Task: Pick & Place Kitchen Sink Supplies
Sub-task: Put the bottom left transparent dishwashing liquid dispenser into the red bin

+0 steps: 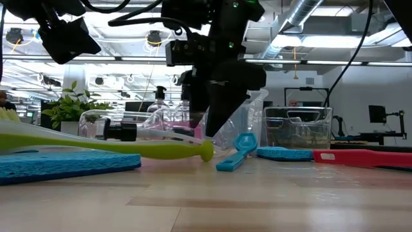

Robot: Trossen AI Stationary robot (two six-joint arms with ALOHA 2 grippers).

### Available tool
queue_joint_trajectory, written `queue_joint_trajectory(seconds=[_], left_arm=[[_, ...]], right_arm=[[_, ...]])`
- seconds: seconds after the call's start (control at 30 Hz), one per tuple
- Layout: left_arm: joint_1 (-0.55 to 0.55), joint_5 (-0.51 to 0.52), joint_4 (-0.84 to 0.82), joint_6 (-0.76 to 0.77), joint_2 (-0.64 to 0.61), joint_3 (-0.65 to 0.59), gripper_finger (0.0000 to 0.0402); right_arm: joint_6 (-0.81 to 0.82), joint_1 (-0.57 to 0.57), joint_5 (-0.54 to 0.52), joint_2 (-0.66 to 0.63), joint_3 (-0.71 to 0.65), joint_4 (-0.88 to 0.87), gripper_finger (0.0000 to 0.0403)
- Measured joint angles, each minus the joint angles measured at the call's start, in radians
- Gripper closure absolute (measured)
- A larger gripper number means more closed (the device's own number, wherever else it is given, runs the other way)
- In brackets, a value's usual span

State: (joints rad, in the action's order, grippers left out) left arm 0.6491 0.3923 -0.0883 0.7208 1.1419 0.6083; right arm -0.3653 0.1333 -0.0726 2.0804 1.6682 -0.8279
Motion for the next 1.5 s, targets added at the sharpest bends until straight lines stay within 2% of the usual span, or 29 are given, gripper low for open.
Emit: queue_joint_trajectory(seconds=[0.27,0.4,0.6,0.87,1.5], left_arm=[[0.000,0.000,0.005,0.002,0.000,0.000,0.0156],[0.000,0.000,0.007,0.002,0.000,0.000,0.0156],[0.000,0.000,0.018,0.002,0.000,0.000,0.0156],[0.000,0.000,0.028,0.002,0.000,0.000,0.0156],[0.000,0.000,0.030,-0.002,0.000,0.000,0.0156]], right_arm=[[0.001,0.000,0.011,0.000,-0.010,0.015,0.0052],[0.003,0.000,0.051,0.016,-0.010,0.029,0.0054],[0.039,0.003,0.054,0.048,-0.009,0.028,0.0056],[0.079,0.003,0.053,0.022,-0.010,0.021,0.0065],[0.105,0.012,0.052,0.006,0.159,-0.135,0.0076]])
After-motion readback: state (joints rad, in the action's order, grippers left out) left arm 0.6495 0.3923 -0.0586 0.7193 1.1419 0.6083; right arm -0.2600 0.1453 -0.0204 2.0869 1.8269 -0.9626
